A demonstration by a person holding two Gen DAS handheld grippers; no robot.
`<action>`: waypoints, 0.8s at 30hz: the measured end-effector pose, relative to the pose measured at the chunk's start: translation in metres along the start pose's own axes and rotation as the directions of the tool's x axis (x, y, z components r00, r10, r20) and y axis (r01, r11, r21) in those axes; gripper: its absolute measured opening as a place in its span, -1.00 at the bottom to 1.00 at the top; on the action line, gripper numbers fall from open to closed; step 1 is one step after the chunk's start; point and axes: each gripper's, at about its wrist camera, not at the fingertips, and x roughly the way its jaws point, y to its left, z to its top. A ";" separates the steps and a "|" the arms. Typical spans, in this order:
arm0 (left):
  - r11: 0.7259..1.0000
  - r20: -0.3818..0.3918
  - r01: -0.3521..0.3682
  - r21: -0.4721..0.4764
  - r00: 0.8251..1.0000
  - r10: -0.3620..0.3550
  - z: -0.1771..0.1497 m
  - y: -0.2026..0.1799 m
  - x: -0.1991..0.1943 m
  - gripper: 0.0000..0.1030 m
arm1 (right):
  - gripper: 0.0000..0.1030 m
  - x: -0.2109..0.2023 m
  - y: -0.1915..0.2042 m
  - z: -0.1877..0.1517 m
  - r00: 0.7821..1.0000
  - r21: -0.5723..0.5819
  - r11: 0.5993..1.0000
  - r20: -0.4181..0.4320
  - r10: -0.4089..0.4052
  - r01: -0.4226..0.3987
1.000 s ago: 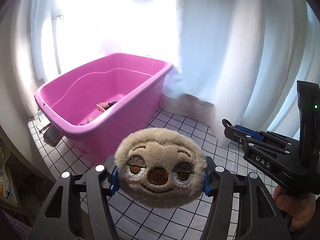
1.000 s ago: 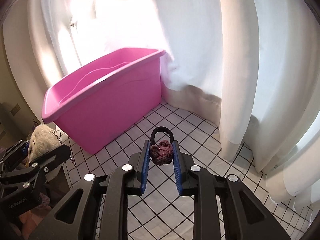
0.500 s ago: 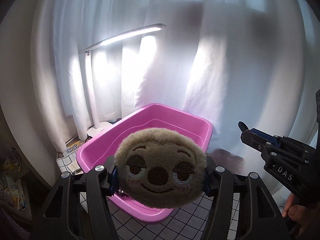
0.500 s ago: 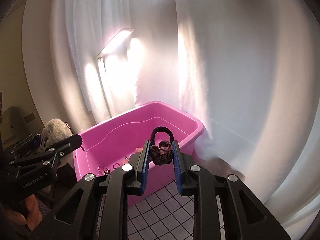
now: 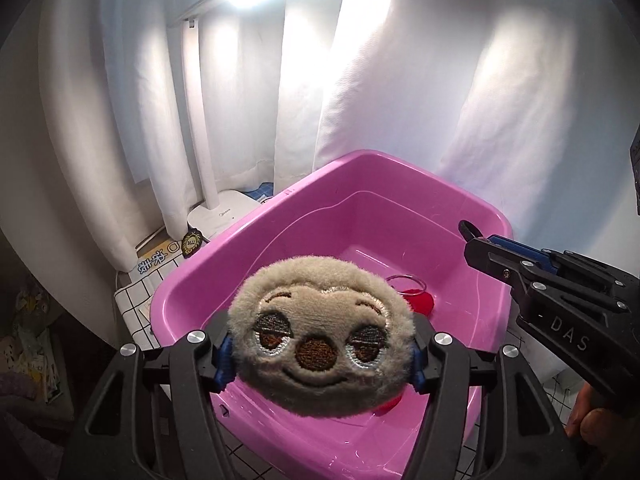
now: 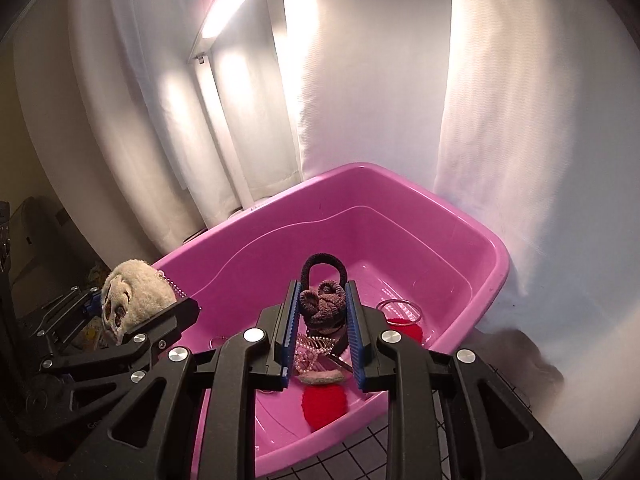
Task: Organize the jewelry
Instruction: 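Lift the sloth plush and hair tie with both tools and carry them over the tub, then open both tools to drop the sloth plush and hair tie into the tub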
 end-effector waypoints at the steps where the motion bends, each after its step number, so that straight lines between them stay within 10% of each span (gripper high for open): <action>1: 1.000 -0.022 -0.002 -0.003 1.000 0.002 0.001 0.001 0.007 0.24 | -0.58 0.008 0.000 0.002 1.000 0.001 1.000 -0.017 -0.003 0.003; 8: 0.999 -0.137 -0.008 -0.043 0.991 0.002 0.000 0.014 0.040 0.35 | -0.41 0.040 -0.003 0.003 0.994 -0.001 0.999 -0.098 -0.053 0.053; 11: 0.998 -0.150 -0.013 -0.055 0.989 0.005 0.000 0.018 0.044 0.46 | 0.28 0.045 -0.008 0.004 0.991 0.024 0.998 -0.117 -0.059 0.062; 24: 0.995 -0.153 -0.043 -0.092 0.988 0.028 0.002 0.025 0.041 0.83 | 0.35 0.039 -0.019 0.000 0.988 0.076 0.993 -0.125 -0.085 0.095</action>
